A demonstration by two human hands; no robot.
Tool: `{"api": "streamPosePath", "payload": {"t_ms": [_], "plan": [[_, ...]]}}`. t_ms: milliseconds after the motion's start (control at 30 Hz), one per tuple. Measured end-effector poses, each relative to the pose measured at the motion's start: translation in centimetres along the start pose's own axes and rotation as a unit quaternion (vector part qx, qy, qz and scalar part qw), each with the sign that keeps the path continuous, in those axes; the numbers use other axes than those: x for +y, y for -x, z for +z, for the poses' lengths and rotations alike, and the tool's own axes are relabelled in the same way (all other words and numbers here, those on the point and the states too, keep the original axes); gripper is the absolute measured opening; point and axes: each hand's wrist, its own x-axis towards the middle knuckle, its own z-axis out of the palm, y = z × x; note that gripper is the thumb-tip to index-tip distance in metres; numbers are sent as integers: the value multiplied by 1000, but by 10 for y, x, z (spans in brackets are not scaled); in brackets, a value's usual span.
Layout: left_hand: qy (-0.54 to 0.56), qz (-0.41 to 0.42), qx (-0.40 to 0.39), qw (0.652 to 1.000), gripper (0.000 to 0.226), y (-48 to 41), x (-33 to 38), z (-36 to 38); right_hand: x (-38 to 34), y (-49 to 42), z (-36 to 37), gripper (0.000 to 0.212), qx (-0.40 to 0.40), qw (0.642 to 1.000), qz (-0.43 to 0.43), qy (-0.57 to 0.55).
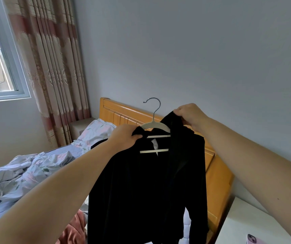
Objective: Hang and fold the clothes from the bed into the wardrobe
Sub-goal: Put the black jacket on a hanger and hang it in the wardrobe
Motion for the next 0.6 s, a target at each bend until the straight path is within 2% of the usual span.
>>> {"api": "streamPosePath", "payload": {"t_ms": [67,100,133,167,233,267,367,467,533,600], "plan": [[-1,-1,6,1000,17,2,-2,-1,-4,-3,-6,17,-40,971,119,-203],[2,-1,14,1000,16,2,-3,-2,-3,-3,-7,17,-49,961,161,-220],[8,-4,21,1000,15,3,-4,-3,0,-3,-6,18,-46,965,188,-176],[16,-9,25,1000,15,4,-3,-4,5,-3,-4,19,-37,978,191,-82],[26,-18,25,999,17,6,-1,-5,13,0,3,18,9,982,133,133],[26,-22,25,999,18,7,-1,-6,17,-2,6,15,21,981,97,165],[26,-42,40,998,20,11,-4,-11,20,-2,3,5,40,993,21,106],[30,-57,47,997,19,13,-9,-18,21,4,-1,21,68,974,-119,182],[48,-69,42,996,19,11,-9,-20,19,13,5,25,32,965,-191,179],[64,-76,36,994,20,7,-7,-22,18,17,12,28,-25,952,-227,205]]}}
